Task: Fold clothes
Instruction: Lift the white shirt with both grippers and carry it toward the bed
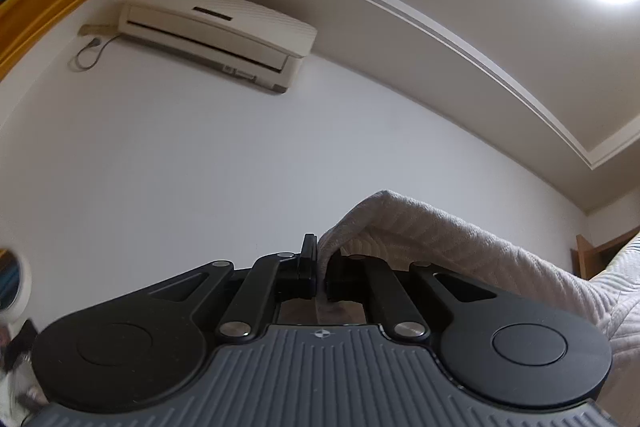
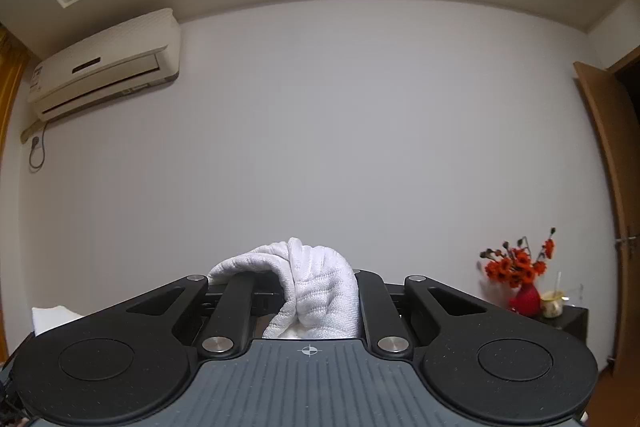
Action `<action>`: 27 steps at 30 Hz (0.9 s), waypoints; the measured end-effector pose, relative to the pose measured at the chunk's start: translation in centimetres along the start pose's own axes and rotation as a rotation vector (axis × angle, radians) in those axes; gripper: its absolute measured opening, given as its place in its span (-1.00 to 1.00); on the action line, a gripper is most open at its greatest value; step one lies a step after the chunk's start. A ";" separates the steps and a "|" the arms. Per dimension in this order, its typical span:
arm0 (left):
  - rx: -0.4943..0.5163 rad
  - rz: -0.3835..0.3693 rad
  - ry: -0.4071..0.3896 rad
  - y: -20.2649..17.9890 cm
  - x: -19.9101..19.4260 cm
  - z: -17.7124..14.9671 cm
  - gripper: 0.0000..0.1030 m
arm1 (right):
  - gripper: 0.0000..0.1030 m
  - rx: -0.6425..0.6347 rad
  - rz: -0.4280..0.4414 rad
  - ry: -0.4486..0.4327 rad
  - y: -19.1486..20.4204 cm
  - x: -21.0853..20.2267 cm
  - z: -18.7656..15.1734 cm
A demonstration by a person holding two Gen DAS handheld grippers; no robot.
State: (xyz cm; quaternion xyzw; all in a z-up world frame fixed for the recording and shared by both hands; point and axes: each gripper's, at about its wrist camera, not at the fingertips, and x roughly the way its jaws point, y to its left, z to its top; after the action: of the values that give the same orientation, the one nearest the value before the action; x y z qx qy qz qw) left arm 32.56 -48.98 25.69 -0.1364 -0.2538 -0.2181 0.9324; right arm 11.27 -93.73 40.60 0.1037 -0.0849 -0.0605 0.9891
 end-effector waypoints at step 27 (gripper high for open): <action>0.328 0.523 0.251 -14.0 28.2 -26.5 -0.90 | -0.79 0.010 0.221 0.382 -26.3 56.3 -10.4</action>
State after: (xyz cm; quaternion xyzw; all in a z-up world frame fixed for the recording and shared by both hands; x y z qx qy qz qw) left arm 58.73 -80.32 20.59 -0.0171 -0.1250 0.0572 0.9904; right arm 65.54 -125.00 33.64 0.1084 0.0929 0.0693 0.9873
